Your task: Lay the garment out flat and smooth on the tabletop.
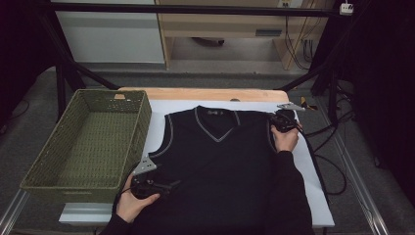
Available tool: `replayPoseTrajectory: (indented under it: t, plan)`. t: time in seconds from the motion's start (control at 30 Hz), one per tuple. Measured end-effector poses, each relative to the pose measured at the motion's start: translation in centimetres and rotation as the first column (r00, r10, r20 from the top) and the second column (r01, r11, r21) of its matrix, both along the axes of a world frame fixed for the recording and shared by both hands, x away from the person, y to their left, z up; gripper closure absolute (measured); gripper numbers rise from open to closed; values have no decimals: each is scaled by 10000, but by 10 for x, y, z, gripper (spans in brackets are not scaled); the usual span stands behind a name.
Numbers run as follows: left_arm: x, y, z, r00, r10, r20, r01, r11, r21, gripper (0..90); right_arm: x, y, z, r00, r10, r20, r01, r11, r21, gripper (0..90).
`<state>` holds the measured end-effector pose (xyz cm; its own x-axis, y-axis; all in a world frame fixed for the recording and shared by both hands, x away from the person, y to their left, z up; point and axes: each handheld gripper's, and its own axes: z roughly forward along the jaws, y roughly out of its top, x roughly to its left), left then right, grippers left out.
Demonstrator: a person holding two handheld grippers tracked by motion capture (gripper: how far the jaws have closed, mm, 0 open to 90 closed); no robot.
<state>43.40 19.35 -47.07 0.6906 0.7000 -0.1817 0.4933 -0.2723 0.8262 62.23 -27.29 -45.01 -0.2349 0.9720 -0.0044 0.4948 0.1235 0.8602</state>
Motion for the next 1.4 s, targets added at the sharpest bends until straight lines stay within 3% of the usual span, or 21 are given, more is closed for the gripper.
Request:
replayPoseTrajectory:
  t: [0.03, 0.1, 0.13, 0.17, 0.27, 0.5, 0.63, 0.93, 1.23, 1.4]
  plan:
    - [0, 0, 0, 10000, -21, -26, 21, 10000, 8, 13, 1, 0, -1, 10000, -27, 22, 27, 9997, -226, 870]
    - [-1, 0, 0, 10000, -4, -5, 4, 10000, 43, 13, 6, 0, -9, 9958, -48, -909, 3, 9988, -494, 790]
    - [-1, 0, -1, 10000, -14, 8, 14, 10000, 39, 13, 7, -1, -12, 9933, -221, -1133, 126, 9964, -835, 735]
    - [-1, 0, -1, 10000, -39, 1, 39, 10000, 41, 13, 6, -3, -15, 9927, -311, -1162, 210, 9960, -870, 682]
    - [-1, 0, -2, 10000, -12, -48, 12, 10000, 10, 13, 2, -7, -13, 9930, -262, -1152, 251, 9996, -112, 495]
    - [-1, -4, 2, 10000, -52, 77, 52, 10000, -69, 11, -32, -16, 5, 9946, 522, -900, -428, 9938, 1030, 309]
    - [0, -8, 6, 9998, -162, 98, 162, 9999, 9, 4, -58, -17, 10, 9905, 1172, -715, -1085, 9873, 1160, 213]
    - [13, -16, 22, 9993, -167, 331, 174, 9996, -207, 0, -94, -17, 13, 9784, 2007, -489, -1914, 9699, 1507, 66]
    - [33, -20, 32, 9993, 107, 350, -91, 9990, -443, 0, -108, -17, 16, 9670, 2535, -259, -2451, 9530, 1782, 37]
    - [45, -24, 35, 9993, 316, 197, -309, 9988, -384, 0, -111, -18, 17, 9658, 2585, -186, -2507, 9499, 1865, 36]
